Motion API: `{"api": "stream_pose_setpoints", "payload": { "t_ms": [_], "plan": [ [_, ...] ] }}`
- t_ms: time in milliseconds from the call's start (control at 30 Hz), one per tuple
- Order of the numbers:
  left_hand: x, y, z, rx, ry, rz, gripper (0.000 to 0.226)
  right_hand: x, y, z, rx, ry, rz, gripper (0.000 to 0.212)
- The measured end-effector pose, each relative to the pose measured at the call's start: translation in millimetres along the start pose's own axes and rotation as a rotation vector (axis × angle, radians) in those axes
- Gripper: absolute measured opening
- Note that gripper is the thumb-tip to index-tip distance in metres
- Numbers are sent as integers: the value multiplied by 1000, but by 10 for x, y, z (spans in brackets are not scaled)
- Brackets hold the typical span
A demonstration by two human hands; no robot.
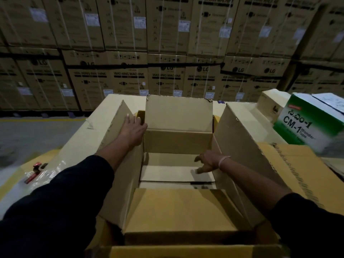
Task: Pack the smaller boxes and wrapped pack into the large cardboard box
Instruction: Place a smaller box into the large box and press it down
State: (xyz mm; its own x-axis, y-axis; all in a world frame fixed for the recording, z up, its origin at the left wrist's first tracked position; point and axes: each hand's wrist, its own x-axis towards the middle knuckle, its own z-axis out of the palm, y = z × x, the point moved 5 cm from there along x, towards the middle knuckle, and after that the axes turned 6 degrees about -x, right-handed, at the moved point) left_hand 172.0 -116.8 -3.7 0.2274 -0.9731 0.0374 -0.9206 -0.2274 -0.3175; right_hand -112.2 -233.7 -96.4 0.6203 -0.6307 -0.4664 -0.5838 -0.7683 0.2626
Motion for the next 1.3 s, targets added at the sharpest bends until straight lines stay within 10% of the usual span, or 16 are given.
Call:
{"api": "stream_pose_setpoints", "payload": {
  "t_ms": [200,567,767,933,1300],
  "plan": [
    [-142,128,-108,-464,224,91,8,-437,-167,452,383,-365,98,64],
    [-253,-116,-314,-486,249,8,14,-1591,184,-569,724,71,296,43],
    [-647,-182,-308,-503,189,39,16,-2240,50,-676,671,-216,136,36],
    [-1022,2,-403,-427,20,153,47,-2707,-531,-451,27,-429,129,99],
    [-1364,174,-424,-229,-44,141,88,-2553,-469,-195,20,-100,198,161]
  ]
}}
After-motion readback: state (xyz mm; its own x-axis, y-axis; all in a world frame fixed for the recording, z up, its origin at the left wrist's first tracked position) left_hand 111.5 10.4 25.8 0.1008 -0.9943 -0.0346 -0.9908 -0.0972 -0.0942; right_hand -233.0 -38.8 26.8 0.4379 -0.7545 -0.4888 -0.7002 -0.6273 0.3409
